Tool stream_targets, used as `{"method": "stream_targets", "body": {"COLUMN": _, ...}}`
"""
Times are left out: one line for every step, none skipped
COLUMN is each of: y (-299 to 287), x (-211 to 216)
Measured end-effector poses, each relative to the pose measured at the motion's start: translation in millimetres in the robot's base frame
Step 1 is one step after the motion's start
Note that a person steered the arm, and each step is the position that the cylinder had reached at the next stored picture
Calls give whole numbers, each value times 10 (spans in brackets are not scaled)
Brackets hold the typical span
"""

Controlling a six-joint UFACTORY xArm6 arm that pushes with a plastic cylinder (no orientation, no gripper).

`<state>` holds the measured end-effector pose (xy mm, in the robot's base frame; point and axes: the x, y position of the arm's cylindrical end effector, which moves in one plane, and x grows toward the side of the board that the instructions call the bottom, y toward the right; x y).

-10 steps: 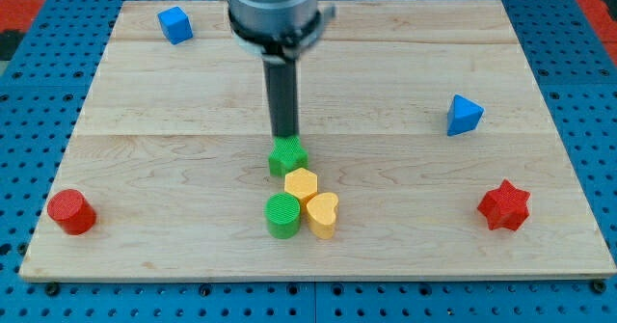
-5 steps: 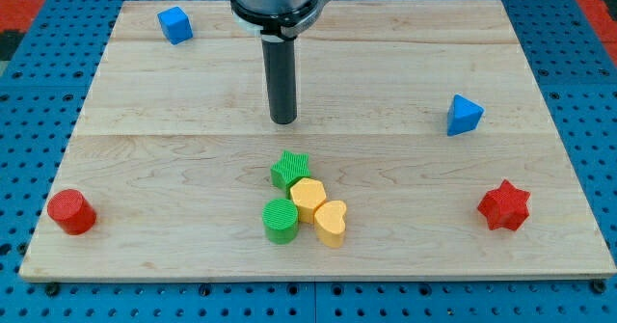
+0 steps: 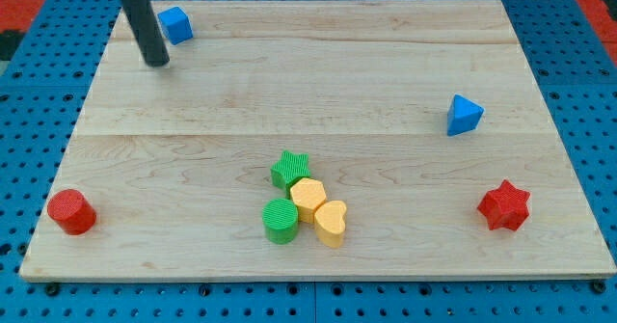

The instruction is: Move the blue cube diagonal to the red circle

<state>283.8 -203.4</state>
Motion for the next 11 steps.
{"method": "stream_targets", "body": {"y": -206, "x": -486}}
{"method": "stream_targets", "body": {"y": -385, "x": -676}}
{"method": "stream_targets", "body": {"y": -55, "x": -857}}
{"method": "stream_targets", "body": {"y": 632, "x": -105}}
{"method": "stream_targets", "body": {"y": 1106, "x": 665}}
{"method": "stream_targets", "body": {"y": 966, "x": 466}}
{"method": "stream_targets", "body": {"y": 1164, "x": 17}}
{"method": "stream_targets", "body": {"y": 1680, "x": 237}}
{"method": "stream_targets", "body": {"y": 1713, "x": 633}}
{"method": "stream_targets", "body": {"y": 1794, "x": 897}}
{"method": "stream_targets", "body": {"y": 2638, "x": 895}}
